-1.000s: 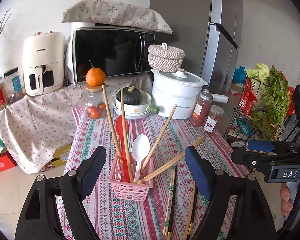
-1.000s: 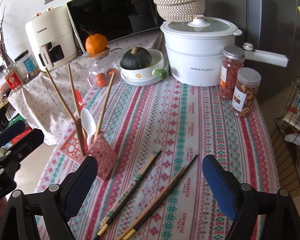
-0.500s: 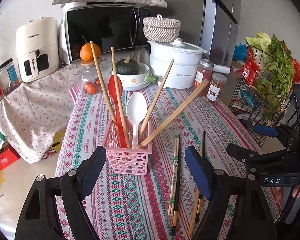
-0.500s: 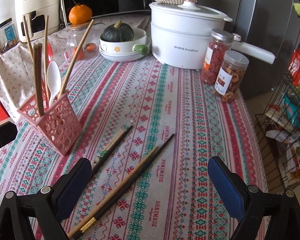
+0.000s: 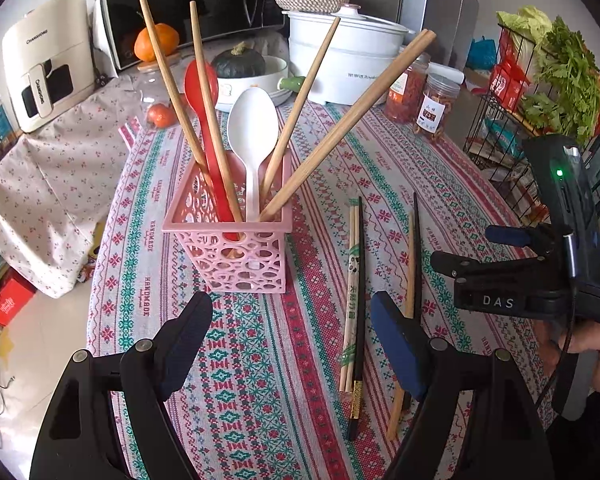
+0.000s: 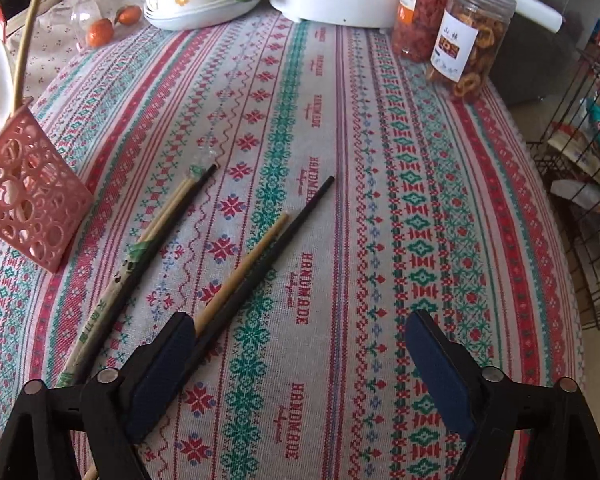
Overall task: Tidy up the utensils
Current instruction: 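Move both tools back to the remaining chopsticks on the cloth, then lower the right tool and grasp the black chopstick, then grasp a single wooden chopstick with the left tool, then lift both chopsticks upright and carry them over the pink basket, then open both tools to drop the chopsticks into the basket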
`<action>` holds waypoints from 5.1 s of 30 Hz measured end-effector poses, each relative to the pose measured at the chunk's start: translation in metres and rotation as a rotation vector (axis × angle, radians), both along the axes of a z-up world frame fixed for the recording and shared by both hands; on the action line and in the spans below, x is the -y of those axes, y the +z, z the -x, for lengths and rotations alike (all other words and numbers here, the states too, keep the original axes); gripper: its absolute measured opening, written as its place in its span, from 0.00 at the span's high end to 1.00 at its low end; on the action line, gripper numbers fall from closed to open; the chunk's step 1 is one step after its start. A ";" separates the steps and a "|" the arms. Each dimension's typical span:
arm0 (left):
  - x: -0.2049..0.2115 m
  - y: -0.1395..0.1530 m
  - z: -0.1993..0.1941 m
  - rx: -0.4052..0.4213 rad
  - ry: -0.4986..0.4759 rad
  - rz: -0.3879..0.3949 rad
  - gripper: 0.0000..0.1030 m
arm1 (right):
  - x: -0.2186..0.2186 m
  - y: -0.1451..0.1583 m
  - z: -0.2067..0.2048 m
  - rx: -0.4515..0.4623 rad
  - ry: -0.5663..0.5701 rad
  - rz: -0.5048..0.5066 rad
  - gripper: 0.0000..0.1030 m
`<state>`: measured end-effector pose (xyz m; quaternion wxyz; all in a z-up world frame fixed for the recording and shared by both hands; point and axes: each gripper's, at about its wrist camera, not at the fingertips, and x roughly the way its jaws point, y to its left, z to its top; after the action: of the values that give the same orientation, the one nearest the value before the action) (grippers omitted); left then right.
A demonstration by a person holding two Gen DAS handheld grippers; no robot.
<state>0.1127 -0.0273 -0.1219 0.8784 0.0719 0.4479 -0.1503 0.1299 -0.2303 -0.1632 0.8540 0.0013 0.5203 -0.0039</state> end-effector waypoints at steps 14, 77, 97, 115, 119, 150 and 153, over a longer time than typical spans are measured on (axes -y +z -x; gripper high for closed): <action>0.003 0.001 0.003 -0.013 -0.040 -0.006 0.19 | -0.010 -0.021 -0.010 -0.096 0.025 -0.015 0.45; 0.109 -0.013 0.005 -0.087 -0.225 -0.069 0.95 | 0.051 -0.002 0.007 -0.061 -0.040 -0.144 0.94; 0.062 0.075 0.050 0.193 -0.191 0.055 0.95 | 0.005 0.104 0.076 0.245 0.057 -0.120 0.95; 0.022 0.131 0.059 0.310 -0.129 0.182 0.95 | -0.013 0.160 0.079 0.384 0.107 -0.150 0.95; 0.011 0.147 0.059 0.342 -0.109 0.218 0.95 | -0.017 0.175 0.080 0.421 0.124 -0.157 0.95; -0.054 0.174 -0.033 0.752 0.112 0.434 0.95 | -0.079 0.228 0.064 0.533 0.295 -0.275 0.95; -0.050 0.158 -0.048 0.766 0.121 0.416 0.95 | -0.080 0.226 0.058 0.526 0.294 -0.295 0.95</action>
<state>0.1611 0.0227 0.0364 0.9841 -0.0824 0.0533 -0.1479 0.0714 -0.1505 0.0627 0.9411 0.0508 0.2715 0.1950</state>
